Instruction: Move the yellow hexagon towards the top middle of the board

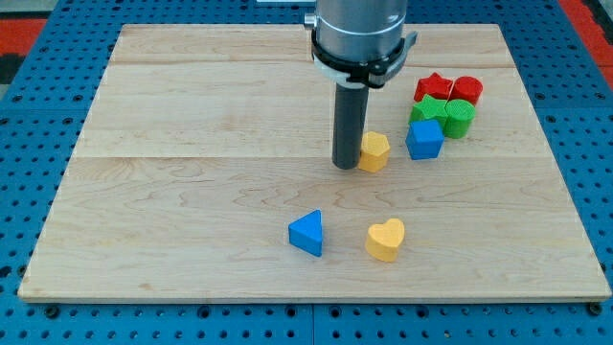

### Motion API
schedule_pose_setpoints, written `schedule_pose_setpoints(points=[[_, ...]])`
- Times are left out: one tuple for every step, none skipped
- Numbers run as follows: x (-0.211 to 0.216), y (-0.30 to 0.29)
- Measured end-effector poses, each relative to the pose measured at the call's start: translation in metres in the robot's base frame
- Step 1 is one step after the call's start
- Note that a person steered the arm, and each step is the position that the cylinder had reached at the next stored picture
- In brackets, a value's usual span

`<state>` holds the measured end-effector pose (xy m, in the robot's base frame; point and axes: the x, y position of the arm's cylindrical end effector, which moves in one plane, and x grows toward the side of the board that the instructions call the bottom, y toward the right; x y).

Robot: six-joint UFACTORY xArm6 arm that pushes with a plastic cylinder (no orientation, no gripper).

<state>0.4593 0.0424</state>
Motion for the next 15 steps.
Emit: schedule_pose_setpoints(points=[[0.014, 0.023], [0.014, 0.073], [-0.003, 0.062], [-0.027, 0.008], [-0.054, -0.036], [-0.098, -0.037], [-0.093, -0.039], [-0.102, -0.094], [-0.109, -0.144], [-0.132, -0.133], [-0.132, -0.126], [-0.147, -0.113], [-0.167, -0.086], [-0.142, -0.086], [-0.130, -0.084]])
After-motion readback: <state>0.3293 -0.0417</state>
